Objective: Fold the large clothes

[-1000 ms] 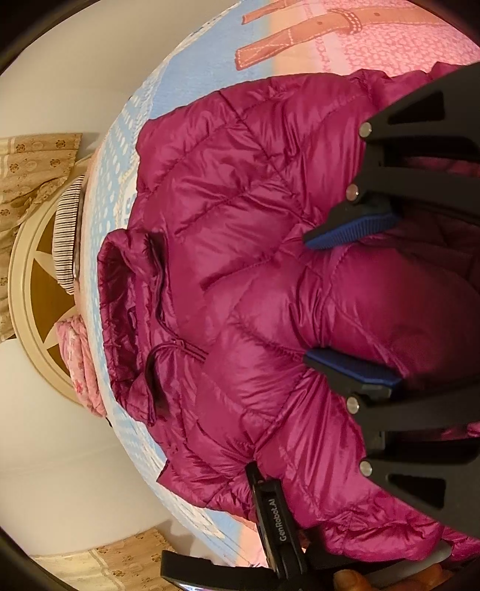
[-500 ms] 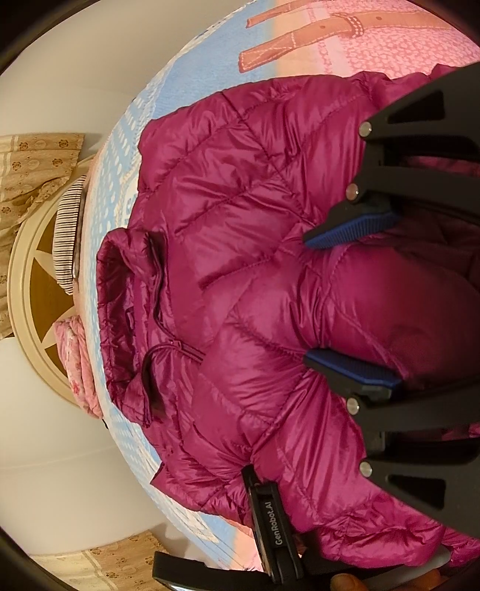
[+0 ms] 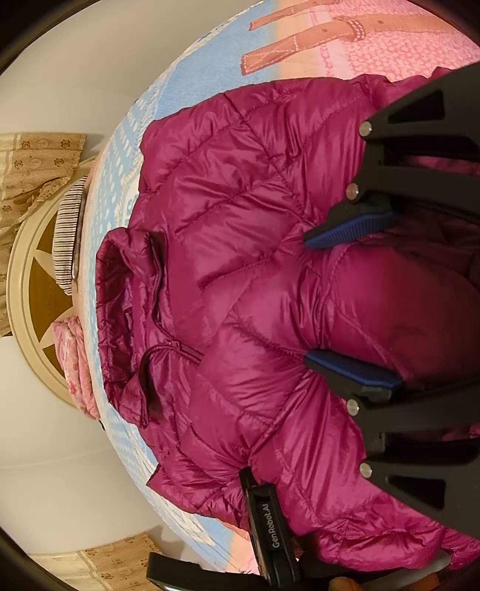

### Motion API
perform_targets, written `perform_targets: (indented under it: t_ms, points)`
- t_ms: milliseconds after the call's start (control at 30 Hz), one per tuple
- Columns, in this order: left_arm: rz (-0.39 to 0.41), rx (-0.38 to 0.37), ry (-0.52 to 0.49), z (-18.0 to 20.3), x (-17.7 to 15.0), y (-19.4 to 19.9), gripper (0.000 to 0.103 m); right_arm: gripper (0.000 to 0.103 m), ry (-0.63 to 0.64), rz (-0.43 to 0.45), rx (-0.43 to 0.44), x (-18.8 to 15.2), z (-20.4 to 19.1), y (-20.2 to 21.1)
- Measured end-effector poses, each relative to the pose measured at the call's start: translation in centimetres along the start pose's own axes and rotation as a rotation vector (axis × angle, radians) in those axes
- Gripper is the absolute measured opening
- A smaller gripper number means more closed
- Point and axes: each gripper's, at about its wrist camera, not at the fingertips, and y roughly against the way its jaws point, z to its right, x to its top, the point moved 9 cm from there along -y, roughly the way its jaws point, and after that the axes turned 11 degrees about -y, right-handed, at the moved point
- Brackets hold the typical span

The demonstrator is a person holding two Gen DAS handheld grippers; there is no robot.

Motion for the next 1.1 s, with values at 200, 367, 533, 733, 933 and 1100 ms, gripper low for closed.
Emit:
perform_targets:
  t_ms: [200,367,533,733,933,1100]
  points:
    - [-0.039,-0.050,0.004,-0.8,-0.3,2.0,0.102,0.067,0.060,-0.042,-0.004,0.0,-0.4,0.1]
    - [0.021,-0.068,-0.036,-1.3,2.4,6.0,0.102,0.072,0.061,-0.054,0.086,2.3,0.5,2.4]
    - [0.054,-0.079,-0.056,-0.9,8.0,6.1,0.102,0.082,0.047,0.002,0.091,7.4,2.1,3.1]
    - [0.027,-0.057,-0.158,1.2,13.9,1.9,0.102,0.082,0.082,0.003,0.034,13.4,2.8,-0.8]
    - [0.006,-0.002,-0.187,1.8,17.6,-2.9,0.102,0.082,0.092,-0.023,-0.003,18.0,3.2,-5.6]
    - [0.020,0.011,-0.203,3.0,19.5,-5.4,0.101,0.082,0.118,-0.035,-0.026,19.7,3.3,-8.7]
